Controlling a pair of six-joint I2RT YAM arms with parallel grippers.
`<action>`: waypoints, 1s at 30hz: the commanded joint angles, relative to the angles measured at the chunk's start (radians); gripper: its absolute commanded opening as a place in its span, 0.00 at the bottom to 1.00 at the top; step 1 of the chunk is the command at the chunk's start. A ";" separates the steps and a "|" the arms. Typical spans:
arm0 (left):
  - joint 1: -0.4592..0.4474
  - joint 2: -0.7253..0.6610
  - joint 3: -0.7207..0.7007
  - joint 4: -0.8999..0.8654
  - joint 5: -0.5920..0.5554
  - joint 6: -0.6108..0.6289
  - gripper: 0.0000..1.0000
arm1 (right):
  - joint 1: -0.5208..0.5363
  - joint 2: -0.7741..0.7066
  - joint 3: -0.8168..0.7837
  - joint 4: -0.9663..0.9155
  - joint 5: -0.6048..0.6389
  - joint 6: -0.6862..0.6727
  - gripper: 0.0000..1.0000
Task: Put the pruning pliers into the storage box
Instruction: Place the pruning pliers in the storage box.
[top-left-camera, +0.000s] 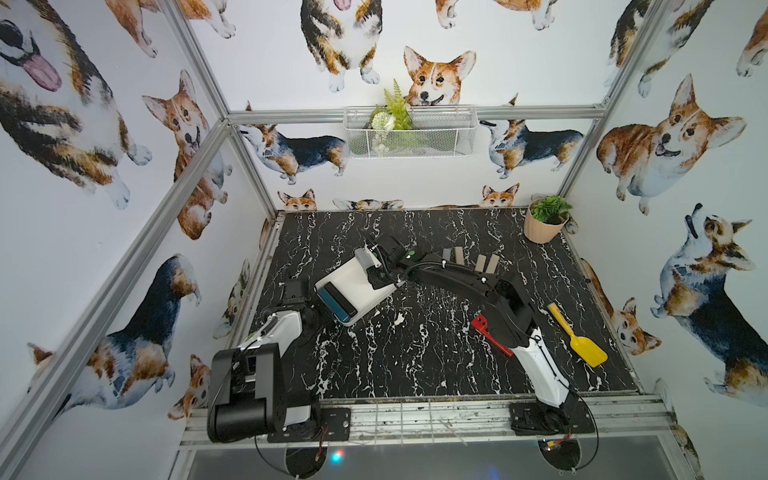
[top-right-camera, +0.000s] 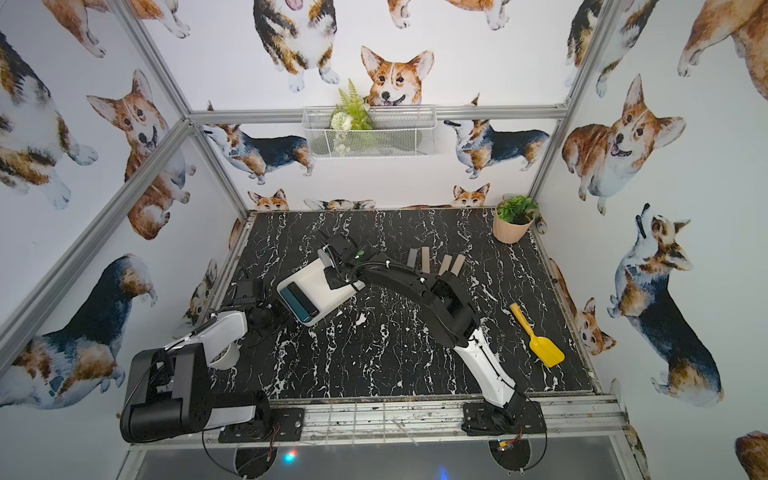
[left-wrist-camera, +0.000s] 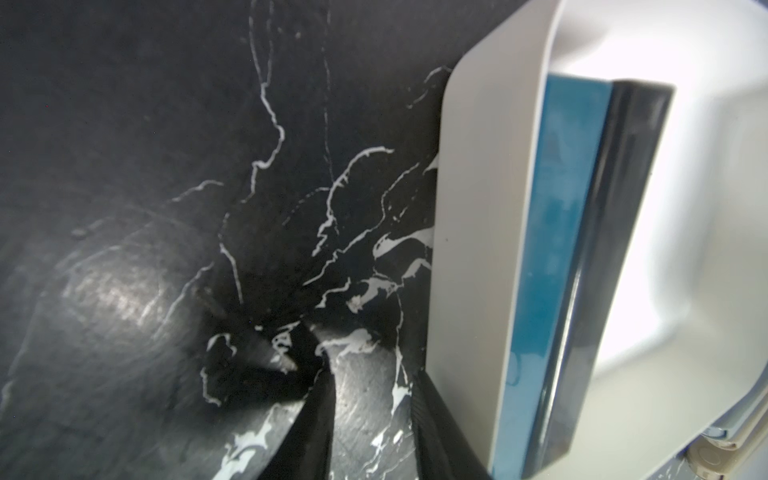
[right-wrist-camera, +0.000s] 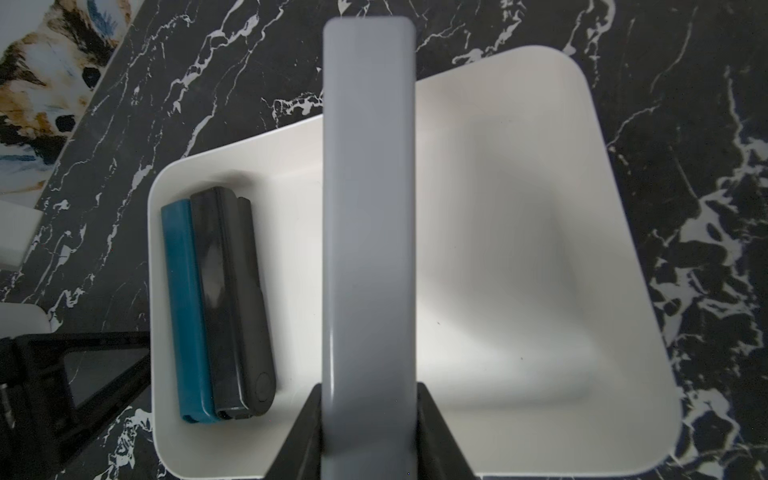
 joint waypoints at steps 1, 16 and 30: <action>0.000 -0.005 0.004 -0.010 -0.005 0.001 0.35 | 0.008 0.025 0.037 -0.013 -0.028 -0.014 0.00; 0.000 -0.003 -0.001 -0.003 -0.002 0.000 0.35 | 0.040 0.109 0.121 -0.040 -0.070 -0.025 0.00; 0.000 -0.009 -0.006 -0.002 0.003 -0.001 0.35 | 0.069 0.144 0.130 -0.046 -0.078 -0.022 0.00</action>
